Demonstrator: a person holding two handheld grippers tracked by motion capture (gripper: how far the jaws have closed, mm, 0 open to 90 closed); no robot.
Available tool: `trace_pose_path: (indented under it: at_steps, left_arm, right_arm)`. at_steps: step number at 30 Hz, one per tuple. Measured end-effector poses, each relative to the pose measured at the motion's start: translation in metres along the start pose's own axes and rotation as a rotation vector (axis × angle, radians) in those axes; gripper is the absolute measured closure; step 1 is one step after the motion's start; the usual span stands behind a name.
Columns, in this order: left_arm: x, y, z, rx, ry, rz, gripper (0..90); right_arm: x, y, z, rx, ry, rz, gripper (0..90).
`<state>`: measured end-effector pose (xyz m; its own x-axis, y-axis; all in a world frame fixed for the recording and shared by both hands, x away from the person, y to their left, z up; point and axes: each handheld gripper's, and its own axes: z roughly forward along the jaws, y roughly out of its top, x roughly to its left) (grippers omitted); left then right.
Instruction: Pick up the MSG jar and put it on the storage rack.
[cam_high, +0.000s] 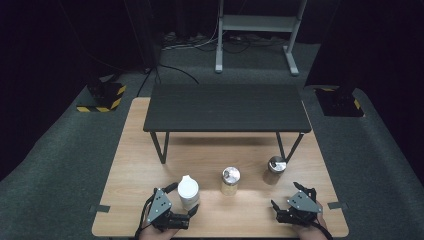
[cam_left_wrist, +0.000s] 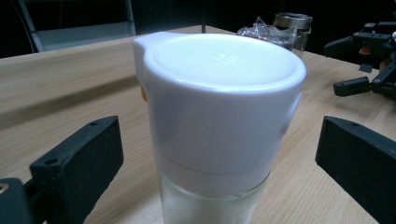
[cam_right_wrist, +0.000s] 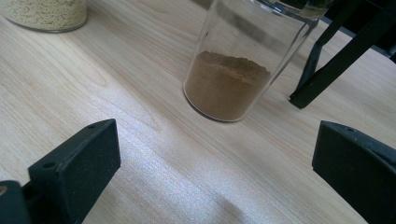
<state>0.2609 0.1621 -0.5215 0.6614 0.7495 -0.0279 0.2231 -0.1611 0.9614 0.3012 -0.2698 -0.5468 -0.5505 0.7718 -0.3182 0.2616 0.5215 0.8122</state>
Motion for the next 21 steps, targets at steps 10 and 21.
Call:
trace_pose_path:
  at_steps: [10, 21]
  left_arm:
    - [0.001, -0.009, 0.009, 0.018, 0.014, -0.019, 7.6]
    - [0.004, -0.015, 0.013, 0.001, -0.009, -0.041, 20.2]
  right_arm:
    - [0.0, 0.0, 0.0, 0.001, 0.003, -0.001, 0.1]
    - [0.0, 0.0, 0.0, -0.003, 0.001, 0.002, 0.1]
